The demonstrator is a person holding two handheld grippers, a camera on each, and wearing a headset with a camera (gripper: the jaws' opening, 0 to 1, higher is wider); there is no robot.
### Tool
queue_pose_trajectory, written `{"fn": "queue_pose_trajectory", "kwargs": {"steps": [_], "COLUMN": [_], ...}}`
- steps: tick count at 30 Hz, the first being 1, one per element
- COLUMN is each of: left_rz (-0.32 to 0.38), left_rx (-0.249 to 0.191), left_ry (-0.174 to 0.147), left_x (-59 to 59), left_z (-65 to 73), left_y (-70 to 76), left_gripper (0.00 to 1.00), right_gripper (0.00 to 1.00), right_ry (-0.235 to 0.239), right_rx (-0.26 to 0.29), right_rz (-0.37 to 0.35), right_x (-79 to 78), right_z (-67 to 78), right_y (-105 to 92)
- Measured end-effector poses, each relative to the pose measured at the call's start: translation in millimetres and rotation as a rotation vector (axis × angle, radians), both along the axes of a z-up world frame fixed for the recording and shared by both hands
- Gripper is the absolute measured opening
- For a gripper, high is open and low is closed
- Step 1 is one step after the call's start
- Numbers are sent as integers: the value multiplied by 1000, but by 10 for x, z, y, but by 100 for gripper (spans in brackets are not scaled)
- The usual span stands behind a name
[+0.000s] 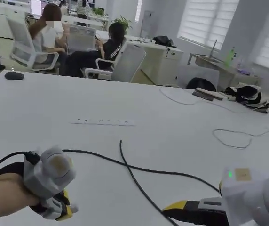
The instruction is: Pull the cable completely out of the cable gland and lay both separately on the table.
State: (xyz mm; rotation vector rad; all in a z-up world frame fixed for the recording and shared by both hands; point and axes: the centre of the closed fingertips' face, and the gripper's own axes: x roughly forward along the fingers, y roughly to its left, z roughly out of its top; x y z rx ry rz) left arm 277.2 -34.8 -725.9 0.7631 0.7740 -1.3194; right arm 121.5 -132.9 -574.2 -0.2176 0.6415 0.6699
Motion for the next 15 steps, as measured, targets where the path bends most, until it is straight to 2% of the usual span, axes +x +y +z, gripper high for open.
{"fn": "queue_pose_trajectory", "kwargs": {"steps": [2, 4, 7, 10, 11, 13, 15], "left_rz": [-7, -49, -40, -65, -46, -43, -40], "left_rx": [18, 52, 39, 21, 27, 35, 37], "left_ry": [-1, -20, 0, -5, 24, 17, 14], "left_x": [10, 9, 7, 24, 27, 50, 58], "left_z": [-65, -127, -161, -165, -194, -217, -237], "left_y": [-4, 3, -42, -82, -79, -77, -73], "left_gripper": [16, 16, 16, 16, 16, 17, 17], "right_gripper": [33, 33, 33, 33, 33, 33, 33], "right_ry": [5, 5, 9, 10, 14, 14, 13], "right_rx": [2, 5, 2, 11, -1, -11, 5], "right_rz": [-12, -25, -46, -44, -30, -23, -29], "right_x": [9, 16, 16, 5, -10, -15, -10], "right_z": [-5, -3, -8, -6, -19, -21, 12], "right_y": [-36, -73, -117, -104, -98, -109, -119]}}
